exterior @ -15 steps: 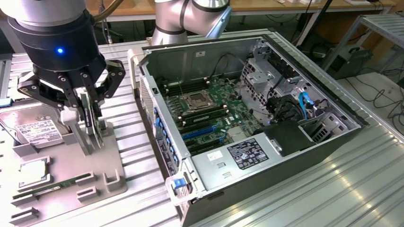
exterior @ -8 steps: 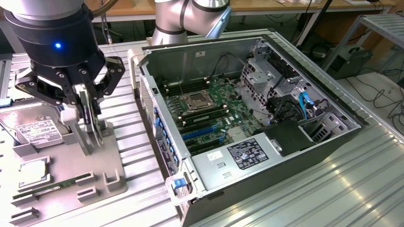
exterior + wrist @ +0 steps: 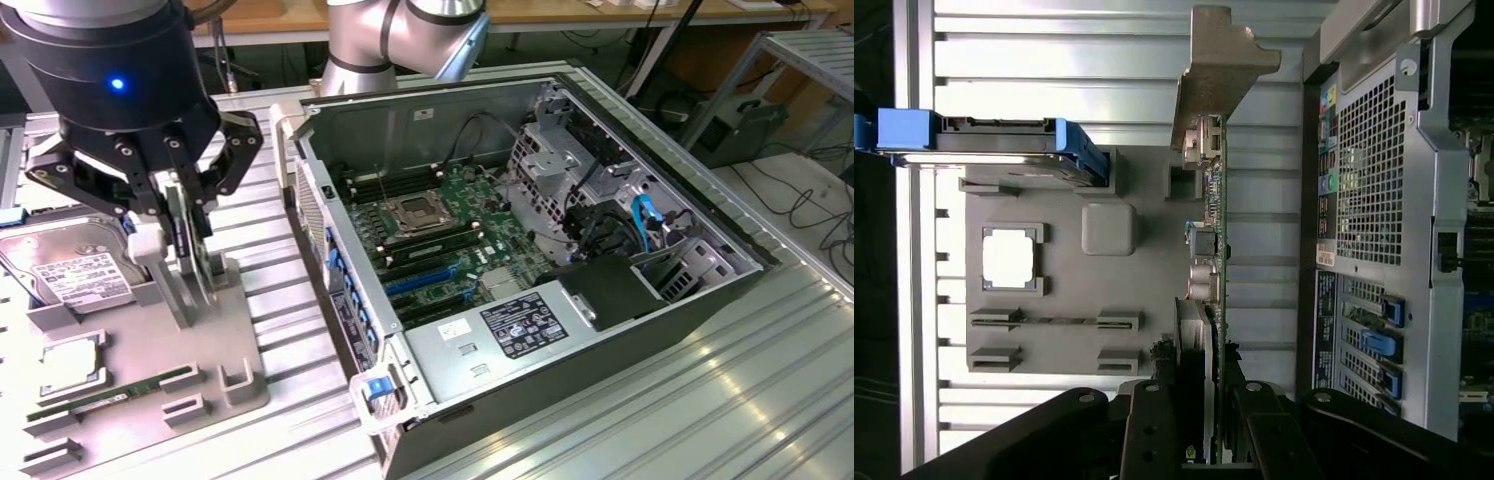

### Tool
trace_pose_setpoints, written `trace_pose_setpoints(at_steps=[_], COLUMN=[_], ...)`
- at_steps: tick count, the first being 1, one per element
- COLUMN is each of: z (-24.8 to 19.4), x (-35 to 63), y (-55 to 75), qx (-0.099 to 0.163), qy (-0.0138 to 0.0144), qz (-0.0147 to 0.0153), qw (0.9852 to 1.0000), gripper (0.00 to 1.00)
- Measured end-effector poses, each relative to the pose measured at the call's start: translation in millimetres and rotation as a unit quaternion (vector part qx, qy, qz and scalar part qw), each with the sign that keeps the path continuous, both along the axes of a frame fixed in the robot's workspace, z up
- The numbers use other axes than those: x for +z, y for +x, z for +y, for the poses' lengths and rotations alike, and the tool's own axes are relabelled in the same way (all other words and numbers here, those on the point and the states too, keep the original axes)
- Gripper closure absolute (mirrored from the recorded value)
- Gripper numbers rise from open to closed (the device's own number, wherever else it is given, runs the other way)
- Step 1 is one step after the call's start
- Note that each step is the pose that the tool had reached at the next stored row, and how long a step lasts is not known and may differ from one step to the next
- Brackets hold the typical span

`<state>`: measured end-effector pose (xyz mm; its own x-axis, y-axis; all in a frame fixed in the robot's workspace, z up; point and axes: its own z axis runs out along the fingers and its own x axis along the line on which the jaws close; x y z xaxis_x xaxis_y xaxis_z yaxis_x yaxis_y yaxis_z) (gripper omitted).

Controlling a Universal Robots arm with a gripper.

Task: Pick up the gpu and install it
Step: 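Pick up the gpu and move the gpu toward the slot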

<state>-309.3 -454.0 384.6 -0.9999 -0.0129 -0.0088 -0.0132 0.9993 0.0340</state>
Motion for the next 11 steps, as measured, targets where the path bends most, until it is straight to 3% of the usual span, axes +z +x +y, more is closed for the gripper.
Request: trace_pose_setpoints(at_steps=[11], z=[0.0], x=[7.5], y=[0.0], qx=[0.0], qy=[0.0], qz=[0.0], qw=[1.0], gripper=[0.73])
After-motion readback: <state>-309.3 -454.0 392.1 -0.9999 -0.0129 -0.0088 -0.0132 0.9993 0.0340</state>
